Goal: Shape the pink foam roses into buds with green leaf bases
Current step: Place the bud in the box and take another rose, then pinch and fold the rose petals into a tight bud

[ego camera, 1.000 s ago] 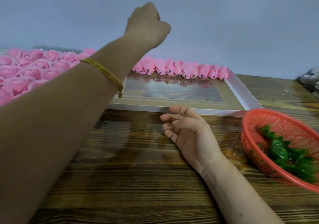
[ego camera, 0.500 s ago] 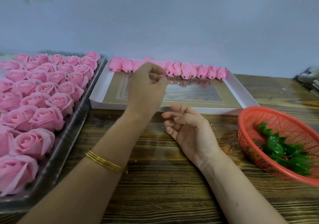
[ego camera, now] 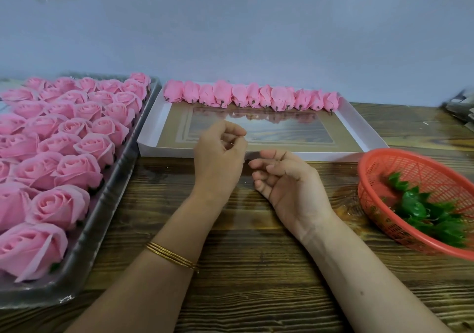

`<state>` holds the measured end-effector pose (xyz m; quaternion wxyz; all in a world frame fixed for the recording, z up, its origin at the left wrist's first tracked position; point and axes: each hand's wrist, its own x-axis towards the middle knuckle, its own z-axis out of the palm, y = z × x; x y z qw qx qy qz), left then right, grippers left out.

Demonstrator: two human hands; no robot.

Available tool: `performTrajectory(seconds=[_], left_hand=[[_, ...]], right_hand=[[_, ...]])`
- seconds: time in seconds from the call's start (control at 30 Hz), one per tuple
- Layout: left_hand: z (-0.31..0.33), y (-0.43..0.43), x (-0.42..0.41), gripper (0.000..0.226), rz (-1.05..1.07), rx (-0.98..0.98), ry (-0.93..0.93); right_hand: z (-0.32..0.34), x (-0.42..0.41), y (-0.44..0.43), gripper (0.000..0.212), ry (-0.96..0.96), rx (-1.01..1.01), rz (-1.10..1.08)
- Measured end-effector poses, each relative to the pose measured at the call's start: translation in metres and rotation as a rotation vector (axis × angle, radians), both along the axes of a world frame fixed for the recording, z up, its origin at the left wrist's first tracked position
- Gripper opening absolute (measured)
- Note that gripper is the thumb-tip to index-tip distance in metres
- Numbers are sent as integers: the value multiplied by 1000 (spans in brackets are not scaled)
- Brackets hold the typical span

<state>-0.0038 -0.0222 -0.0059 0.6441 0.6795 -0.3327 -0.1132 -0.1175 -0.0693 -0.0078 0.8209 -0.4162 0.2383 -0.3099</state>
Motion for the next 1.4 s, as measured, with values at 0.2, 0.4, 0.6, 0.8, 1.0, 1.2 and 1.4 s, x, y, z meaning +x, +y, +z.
performTrajectory(seconds=[0.2, 0.4, 0.6, 0.8, 1.0, 1.2, 1.4], left_hand=[[-5, -2, 3, 17, -14, 36, -3], [-9, -5, 6, 14, -14, 49, 24], [-10, -5, 6, 15, -31, 87, 37], [-9, -4, 8, 15, -65, 104, 60], [-9, -5, 8, 16, -61, 91, 57], [-8, -7, 7, 19, -45, 67, 56], [-7, -6, 8, 21, -34, 61, 44]], right_hand=[[6, -1, -1, 16, 32, 46, -123], [19, -1, -8, 12, 84, 80, -253], [43, 7, -26, 14, 105, 13, -350], [69, 24, -56, 10, 149, -18, -399], [71, 36, -89, 9, 258, -13, -442], [68, 35, -132, 15, 444, -97, -546], [68, 25, -183, 14, 662, -154, -609]])
